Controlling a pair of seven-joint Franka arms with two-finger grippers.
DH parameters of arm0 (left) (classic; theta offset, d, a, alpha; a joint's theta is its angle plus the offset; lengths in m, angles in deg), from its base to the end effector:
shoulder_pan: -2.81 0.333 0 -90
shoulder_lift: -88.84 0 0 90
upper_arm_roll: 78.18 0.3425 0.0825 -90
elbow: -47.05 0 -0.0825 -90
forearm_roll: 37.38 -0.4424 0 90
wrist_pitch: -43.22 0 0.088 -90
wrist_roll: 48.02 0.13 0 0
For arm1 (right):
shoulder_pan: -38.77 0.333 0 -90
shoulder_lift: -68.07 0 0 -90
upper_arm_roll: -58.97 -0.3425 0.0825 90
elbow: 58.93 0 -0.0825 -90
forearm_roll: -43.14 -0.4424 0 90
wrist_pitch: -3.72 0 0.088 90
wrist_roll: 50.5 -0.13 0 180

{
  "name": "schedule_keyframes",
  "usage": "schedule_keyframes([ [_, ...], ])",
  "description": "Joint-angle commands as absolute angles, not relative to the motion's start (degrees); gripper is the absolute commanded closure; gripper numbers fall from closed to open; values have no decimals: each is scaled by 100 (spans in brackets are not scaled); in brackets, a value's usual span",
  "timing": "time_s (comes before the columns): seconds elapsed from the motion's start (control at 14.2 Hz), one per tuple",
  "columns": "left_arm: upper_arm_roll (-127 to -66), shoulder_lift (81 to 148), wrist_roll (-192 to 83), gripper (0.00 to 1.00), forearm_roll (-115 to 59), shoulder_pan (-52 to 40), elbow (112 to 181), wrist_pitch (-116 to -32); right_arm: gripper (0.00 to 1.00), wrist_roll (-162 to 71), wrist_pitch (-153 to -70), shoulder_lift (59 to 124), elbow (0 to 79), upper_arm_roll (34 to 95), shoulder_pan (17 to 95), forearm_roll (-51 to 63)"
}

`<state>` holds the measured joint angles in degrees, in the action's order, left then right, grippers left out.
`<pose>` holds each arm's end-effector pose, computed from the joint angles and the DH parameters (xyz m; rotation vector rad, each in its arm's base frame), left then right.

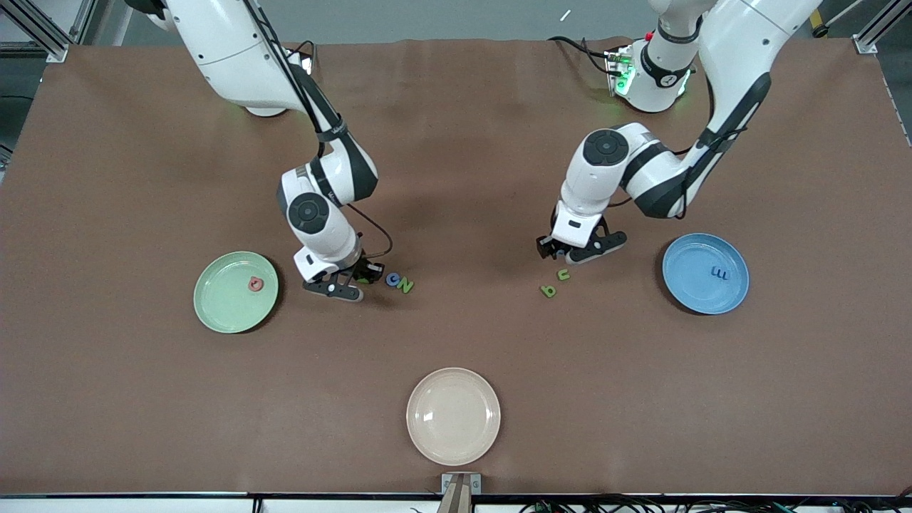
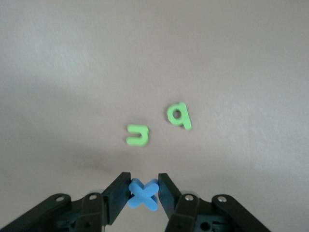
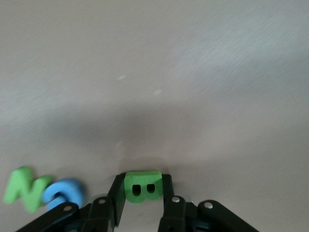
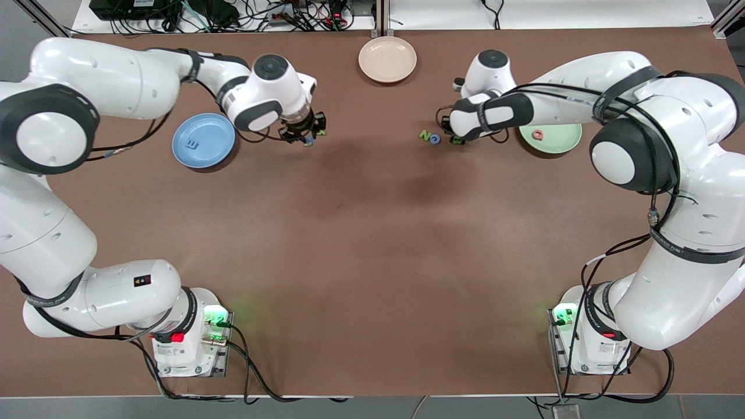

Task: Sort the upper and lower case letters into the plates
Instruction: 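Grasp the x with the left gripper while the right gripper grasps green B, then place the x in the blue plate while the right gripper places B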

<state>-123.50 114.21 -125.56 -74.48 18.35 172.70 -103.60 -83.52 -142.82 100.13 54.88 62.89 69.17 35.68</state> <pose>0.5215 -0.3128 0.2029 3.0241 0.5602 0.1968 0.5893 0.2928 0.1314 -3.0855 0.3277 0.0084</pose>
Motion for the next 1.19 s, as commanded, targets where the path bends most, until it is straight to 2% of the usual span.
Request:
schedule_keyframes([
  [0.0,-12913,11354,-11687,83,-7509,2703,17221,-9761,100,-7340,-13334,9577,5384,6231,6112,3654],
  [0.21,-13547,11363,-10501,83,-7509,3898,17211,-9364,100,-5767,-12515,9268,5156,6213,5041,3637],
  [0.35,-13671,11363,-9683,83,-7509,4400,17229,-9100,100,-4844,-12206,9250,5050,6213,4504,3610],
  [0.49,-13671,11371,-8840,83,-7509,4840,17282,-9064,100,-4314,-12248,9294,5111,6222,4142,3610],
  [0.77,-13575,11590,-7651,83,-7604,5474,17370,-9055,100,-4215,-12319,9303,5401,6231,3974,3646],
  [1.12,-12925,12100,-6903,83,-8386,5510,17045,-9108,100,-4233,-12644,9373,5647,6222,3921,3654],
])
